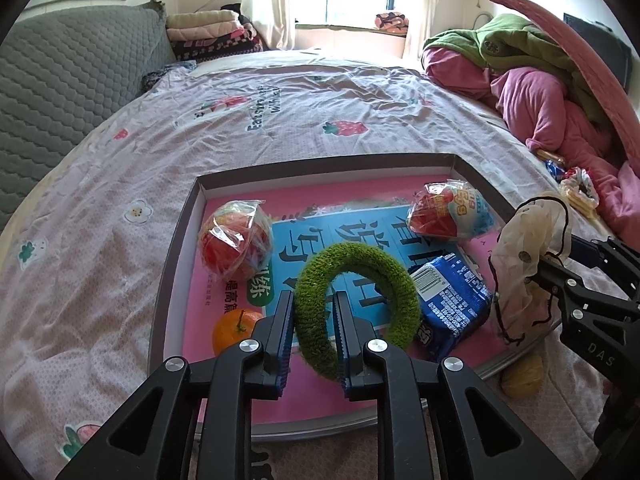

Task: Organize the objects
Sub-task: 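Lower the ring onto the book with left tool while right tool lowers the bag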

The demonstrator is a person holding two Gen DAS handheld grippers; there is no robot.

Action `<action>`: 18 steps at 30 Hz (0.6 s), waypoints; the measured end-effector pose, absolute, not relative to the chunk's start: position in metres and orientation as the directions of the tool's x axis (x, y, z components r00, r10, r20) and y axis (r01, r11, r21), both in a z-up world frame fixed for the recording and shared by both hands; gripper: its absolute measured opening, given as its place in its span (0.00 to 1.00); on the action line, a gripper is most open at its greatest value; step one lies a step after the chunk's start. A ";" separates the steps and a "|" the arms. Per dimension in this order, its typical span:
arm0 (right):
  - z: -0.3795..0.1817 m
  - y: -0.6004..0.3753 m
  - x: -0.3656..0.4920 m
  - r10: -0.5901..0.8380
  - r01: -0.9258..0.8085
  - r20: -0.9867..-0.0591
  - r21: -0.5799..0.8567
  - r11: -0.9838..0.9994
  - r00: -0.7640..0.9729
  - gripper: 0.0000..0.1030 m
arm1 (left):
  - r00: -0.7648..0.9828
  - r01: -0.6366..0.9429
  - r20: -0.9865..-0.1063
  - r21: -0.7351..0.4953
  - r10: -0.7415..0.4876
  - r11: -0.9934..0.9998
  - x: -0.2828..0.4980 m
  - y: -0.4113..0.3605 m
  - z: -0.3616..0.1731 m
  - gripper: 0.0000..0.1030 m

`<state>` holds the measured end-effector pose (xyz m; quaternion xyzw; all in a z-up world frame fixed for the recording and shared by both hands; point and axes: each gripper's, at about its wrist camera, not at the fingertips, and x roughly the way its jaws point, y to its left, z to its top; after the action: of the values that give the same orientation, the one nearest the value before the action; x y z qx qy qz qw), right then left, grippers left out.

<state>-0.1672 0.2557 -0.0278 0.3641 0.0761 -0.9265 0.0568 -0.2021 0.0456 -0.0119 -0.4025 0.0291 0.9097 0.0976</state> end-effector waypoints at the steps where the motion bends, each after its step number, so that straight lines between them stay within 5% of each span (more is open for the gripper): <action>1: -0.027 0.257 -0.167 -0.041 0.152 -0.681 -0.104 -0.983 -0.731 0.45 | -0.657 -0.200 -0.738 -0.025 0.153 -0.979 -0.202 0.046 -0.012 0.20; 13: -0.012 0.263 -0.161 -0.058 0.135 -0.618 -0.079 -0.988 -0.784 0.50 | -0.666 -0.203 -0.728 -0.034 0.163 -0.979 -0.199 0.045 -0.007 0.23; 18: -0.007 0.260 -0.159 -0.069 0.144 -0.601 -0.078 -0.986 -0.796 0.50 | -0.675 -0.207 -0.717 -0.041 0.173 -0.977 -0.198 0.044 -0.003 0.32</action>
<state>-0.1587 0.2599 -0.0069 0.3141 0.0598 -0.9458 0.0563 -0.1976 0.0444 -0.0032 -0.3895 0.0219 0.9149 0.1039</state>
